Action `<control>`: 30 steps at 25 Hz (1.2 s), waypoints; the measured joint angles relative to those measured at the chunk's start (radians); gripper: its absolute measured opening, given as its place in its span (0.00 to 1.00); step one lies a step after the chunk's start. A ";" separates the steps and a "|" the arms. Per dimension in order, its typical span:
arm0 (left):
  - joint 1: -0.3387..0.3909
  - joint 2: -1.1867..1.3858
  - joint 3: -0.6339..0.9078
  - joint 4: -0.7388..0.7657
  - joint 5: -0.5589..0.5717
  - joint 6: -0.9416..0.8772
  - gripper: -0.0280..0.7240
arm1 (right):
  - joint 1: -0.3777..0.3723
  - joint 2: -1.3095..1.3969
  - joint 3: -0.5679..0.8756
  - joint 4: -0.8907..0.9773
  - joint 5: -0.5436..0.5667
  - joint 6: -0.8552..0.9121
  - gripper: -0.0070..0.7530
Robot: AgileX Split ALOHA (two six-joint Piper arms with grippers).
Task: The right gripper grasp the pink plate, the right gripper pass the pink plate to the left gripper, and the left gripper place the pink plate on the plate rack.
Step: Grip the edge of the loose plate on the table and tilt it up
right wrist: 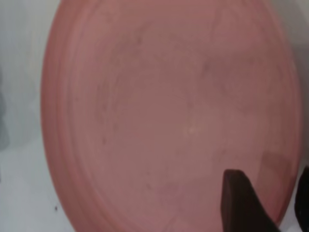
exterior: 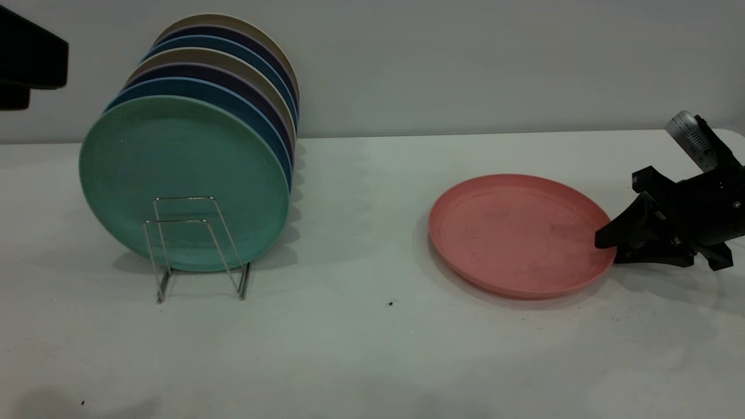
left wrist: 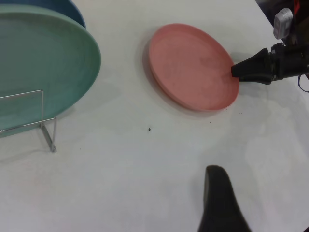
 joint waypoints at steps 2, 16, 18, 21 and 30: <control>0.000 0.000 0.000 0.000 0.000 0.000 0.66 | 0.000 0.000 0.000 0.004 -0.006 0.000 0.40; 0.000 0.000 0.000 0.000 -0.001 0.000 0.66 | 0.054 0.015 0.000 0.109 -0.074 -0.025 0.26; 0.000 0.000 0.000 0.000 0.000 0.001 0.66 | 0.060 0.015 0.000 0.109 -0.096 -0.024 0.19; 0.000 0.000 0.000 0.000 0.012 0.001 0.66 | 0.060 0.015 0.000 0.110 -0.107 -0.019 0.05; 0.000 0.000 0.000 -0.002 0.031 -0.010 0.66 | 0.052 -0.016 0.000 0.074 0.008 -0.022 0.03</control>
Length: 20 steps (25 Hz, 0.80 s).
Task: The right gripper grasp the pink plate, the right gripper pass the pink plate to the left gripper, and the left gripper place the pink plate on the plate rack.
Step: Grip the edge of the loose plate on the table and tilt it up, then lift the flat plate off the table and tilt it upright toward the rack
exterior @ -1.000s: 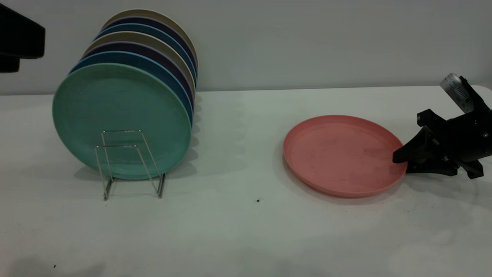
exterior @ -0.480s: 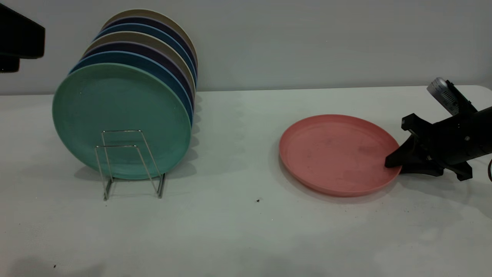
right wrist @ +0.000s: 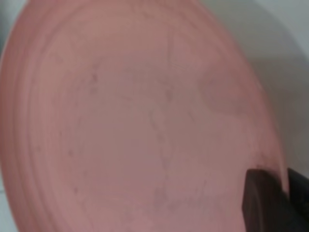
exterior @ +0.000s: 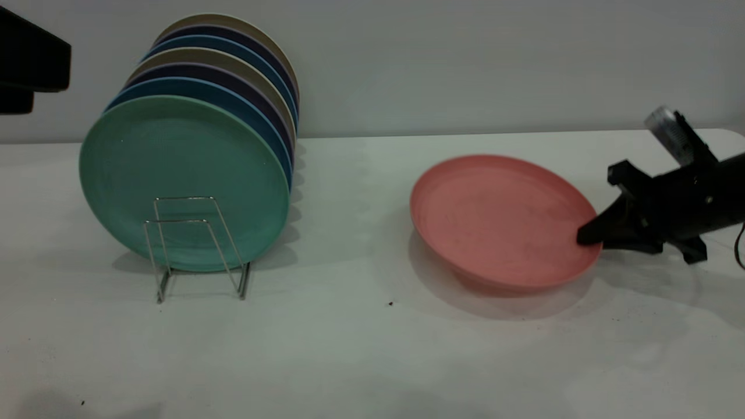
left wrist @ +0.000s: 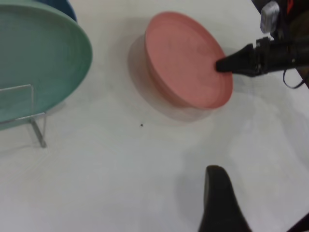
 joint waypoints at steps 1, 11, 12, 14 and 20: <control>0.000 0.000 0.000 -0.005 0.006 -0.001 0.65 | -0.002 -0.014 0.000 -0.018 0.015 -0.001 0.03; 0.000 0.150 0.000 -0.106 0.036 0.035 0.64 | 0.007 -0.102 0.000 -0.206 0.158 0.042 0.03; 0.000 0.181 0.000 -0.128 0.036 0.058 0.64 | 0.014 -0.103 0.000 -0.212 0.164 0.045 0.03; 0.000 0.243 0.000 -0.180 0.036 0.113 0.64 | 0.034 -0.106 0.000 -0.225 0.167 0.051 0.03; 0.000 0.414 0.000 -0.388 0.039 0.327 0.64 | 0.103 -0.107 0.000 -0.234 0.170 0.060 0.03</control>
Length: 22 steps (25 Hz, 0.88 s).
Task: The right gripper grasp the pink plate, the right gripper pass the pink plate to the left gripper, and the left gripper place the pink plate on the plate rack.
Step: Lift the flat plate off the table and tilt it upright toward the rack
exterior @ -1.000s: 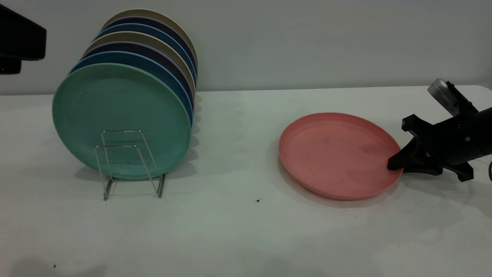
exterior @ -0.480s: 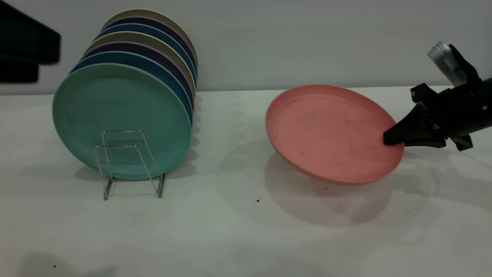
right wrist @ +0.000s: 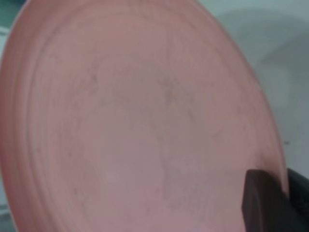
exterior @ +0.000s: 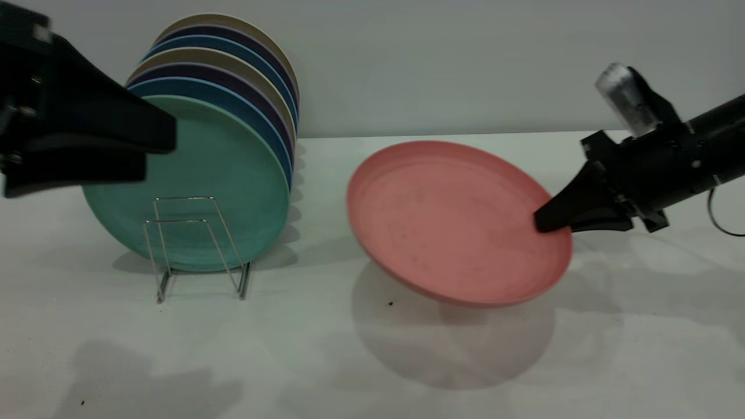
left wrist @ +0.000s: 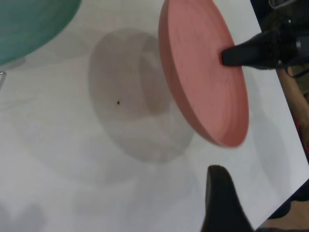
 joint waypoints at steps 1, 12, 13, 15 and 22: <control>0.000 0.028 0.000 -0.027 0.002 0.024 0.64 | 0.009 0.000 0.000 0.000 0.004 0.000 0.03; 0.000 0.207 -0.002 -0.212 0.026 0.199 0.64 | 0.068 0.000 0.000 -0.006 0.079 0.020 0.03; 0.000 0.212 -0.005 -0.219 0.030 0.206 0.64 | 0.080 0.000 0.000 -0.006 0.079 0.022 0.03; 0.000 0.214 -0.013 -0.227 0.039 0.211 0.64 | 0.103 -0.002 0.000 -0.006 0.080 0.025 0.03; 0.000 0.214 -0.021 -0.232 0.045 0.215 0.64 | 0.158 -0.051 0.000 0.005 0.083 0.027 0.03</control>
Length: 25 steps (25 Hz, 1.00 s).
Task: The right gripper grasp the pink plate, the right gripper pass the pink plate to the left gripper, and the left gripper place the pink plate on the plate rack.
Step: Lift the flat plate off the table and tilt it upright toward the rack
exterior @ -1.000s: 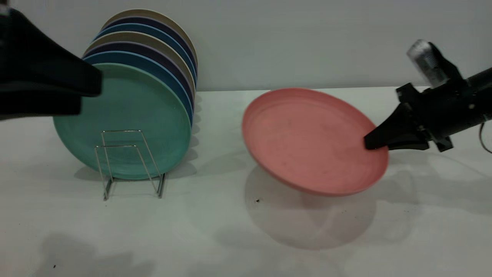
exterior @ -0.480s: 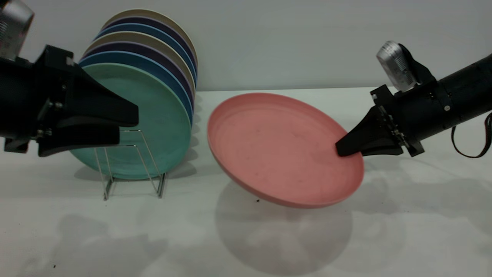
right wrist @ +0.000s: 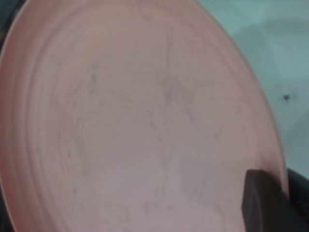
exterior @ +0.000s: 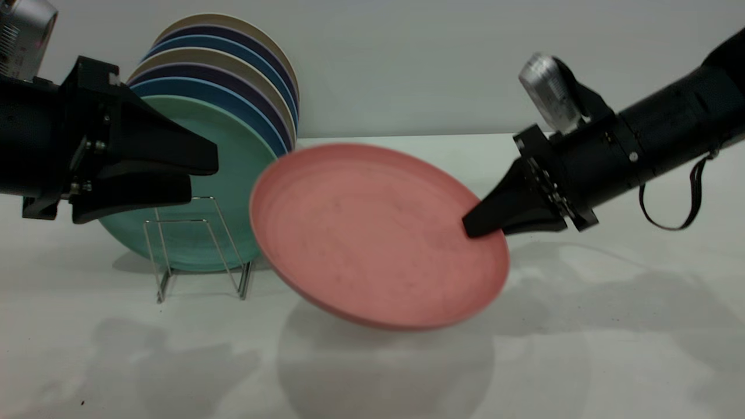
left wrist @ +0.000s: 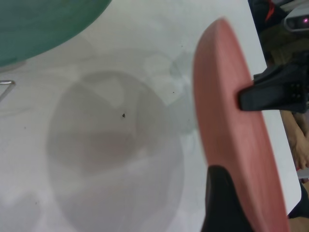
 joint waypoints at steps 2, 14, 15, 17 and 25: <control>0.000 0.000 0.000 -0.001 0.000 0.001 0.64 | 0.012 -0.012 0.000 0.001 0.001 0.000 0.03; 0.000 0.000 0.000 -0.002 -0.004 0.001 0.64 | 0.144 -0.019 0.000 0.052 0.030 0.007 0.03; 0.000 0.000 0.000 -0.002 -0.004 0.001 0.64 | 0.155 -0.019 0.000 0.055 0.032 0.007 0.03; 0.000 0.000 0.000 -0.002 -0.005 0.001 0.62 | 0.172 -0.019 0.000 0.057 0.032 0.007 0.03; 0.003 0.001 0.000 -0.005 -0.055 0.006 0.21 | 0.202 -0.019 0.001 0.116 0.072 -0.039 0.04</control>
